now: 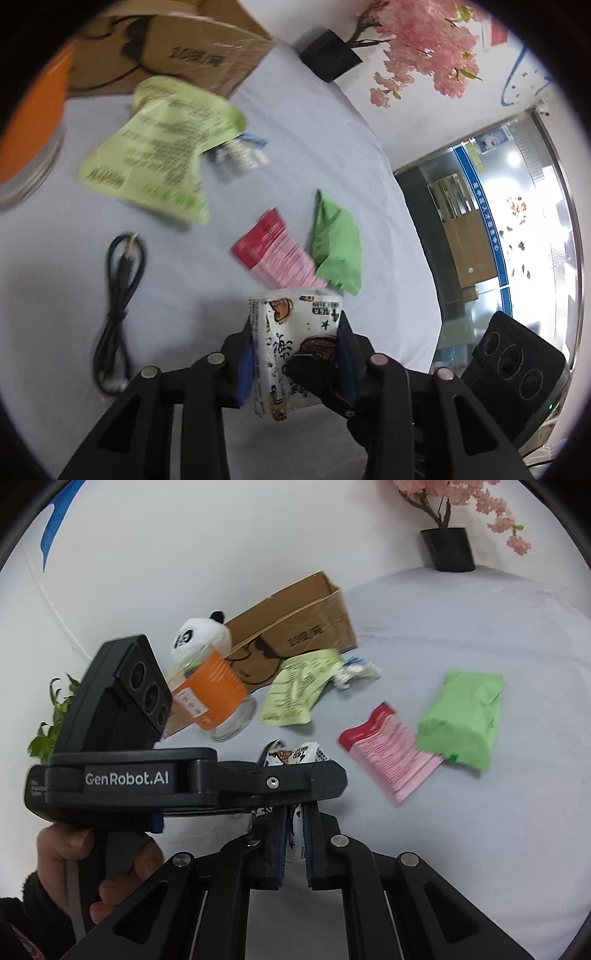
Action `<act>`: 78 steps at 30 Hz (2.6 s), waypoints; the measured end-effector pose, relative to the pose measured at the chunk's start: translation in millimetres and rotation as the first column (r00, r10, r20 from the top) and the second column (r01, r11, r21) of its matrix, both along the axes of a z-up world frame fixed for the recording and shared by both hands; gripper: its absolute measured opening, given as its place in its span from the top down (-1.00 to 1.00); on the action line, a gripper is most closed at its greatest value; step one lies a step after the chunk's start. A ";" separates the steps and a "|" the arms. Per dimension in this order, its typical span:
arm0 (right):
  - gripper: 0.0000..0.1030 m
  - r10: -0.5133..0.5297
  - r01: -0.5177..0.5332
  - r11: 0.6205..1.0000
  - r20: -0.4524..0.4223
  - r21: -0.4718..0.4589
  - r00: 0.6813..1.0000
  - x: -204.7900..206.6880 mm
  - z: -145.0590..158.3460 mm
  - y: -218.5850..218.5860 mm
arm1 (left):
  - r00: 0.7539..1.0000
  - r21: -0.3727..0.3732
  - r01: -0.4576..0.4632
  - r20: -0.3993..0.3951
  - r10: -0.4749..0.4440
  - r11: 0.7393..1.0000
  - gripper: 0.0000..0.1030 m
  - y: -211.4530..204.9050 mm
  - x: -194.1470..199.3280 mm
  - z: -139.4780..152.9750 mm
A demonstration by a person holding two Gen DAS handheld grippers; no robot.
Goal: Organize soft objects
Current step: 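Carry the snack pack into the cardboard box and release it, then grasp the pale green pouch with the right gripper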
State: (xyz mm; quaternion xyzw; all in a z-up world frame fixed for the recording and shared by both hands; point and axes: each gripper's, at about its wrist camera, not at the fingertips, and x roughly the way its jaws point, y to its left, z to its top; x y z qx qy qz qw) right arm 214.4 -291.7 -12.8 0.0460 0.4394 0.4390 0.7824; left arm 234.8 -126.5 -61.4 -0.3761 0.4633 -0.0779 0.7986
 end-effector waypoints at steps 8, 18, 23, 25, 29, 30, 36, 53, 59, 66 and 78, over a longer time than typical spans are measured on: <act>0.90 -0.094 0.107 0.994 0.294 -0.029 0.951 44.6 34.4 -3.7 | 0.986 0.068 0.012 0.166 -0.023 0.998 0.38 -6.4 70.6 45.2; 0.89 -0.058 0.023 0.997 0.525 0.074 0.849 117.7 95.2 61.6 | 0.911 0.139 -0.247 0.371 0.181 0.959 0.38 65.3 103.2 115.2; 0.88 0.039 -0.091 0.992 0.494 0.082 0.869 144.3 99.4 131.7 | 0.899 0.148 -0.368 0.308 0.311 0.918 0.38 121.0 106.1 115.1; 0.87 0.082 -0.129 0.989 0.441 0.077 0.894 155.5 92.1 155.8 | 0.901 0.145 -0.400 0.242 0.359 0.905 0.38 142.5 107.6 107.1; 0.81 0.156 -0.185 0.980 0.293 0.074 0.943 178.5 70.2 191.8 | 0.900 0.169 -0.435 0.123 0.419 0.885 0.29 165.2 116.8 91.1; 0.81 0.164 -0.189 0.979 0.263 0.073 0.951 183.1 66.1 196.7 | 0.895 0.187 -0.445 0.112 0.431 0.876 0.23 167.6 115.3 91.9; 0.27 0.162 -0.169 0.986 0.236 0.012 0.958 190.9 55.7 203.0 | 0.894 0.319 -0.443 0.224 0.387 0.838 -0.31 145.7 83.9 131.1; -0.71 0.134 -0.138 0.978 -0.035 -0.157 0.990 77.0 12.8 125.6 | 0.891 0.581 -0.451 0.242 0.385 0.678 -0.31 102.0 -147.1 117.0; -0.68 -0.078 0.090 0.964 0.057 -0.251 0.995 69.2 -2.3 158.9 | 0.856 0.509 -0.505 0.192 0.480 0.697 -0.31 104.0 -205.0 88.5; -0.16 -0.174 0.240 0.909 0.212 -0.342 0.962 64.2 -4.4 182.4 | 0.836 0.514 -0.538 0.228 0.499 0.668 -0.31 100.9 -238.1 102.2; 0.13 0.007 0.015 0.981 0.113 -0.191 0.994 24.9 36.9 116.5 | 0.900 0.372 -0.435 0.207 0.384 0.820 -0.31 87.3 -210.6 94.2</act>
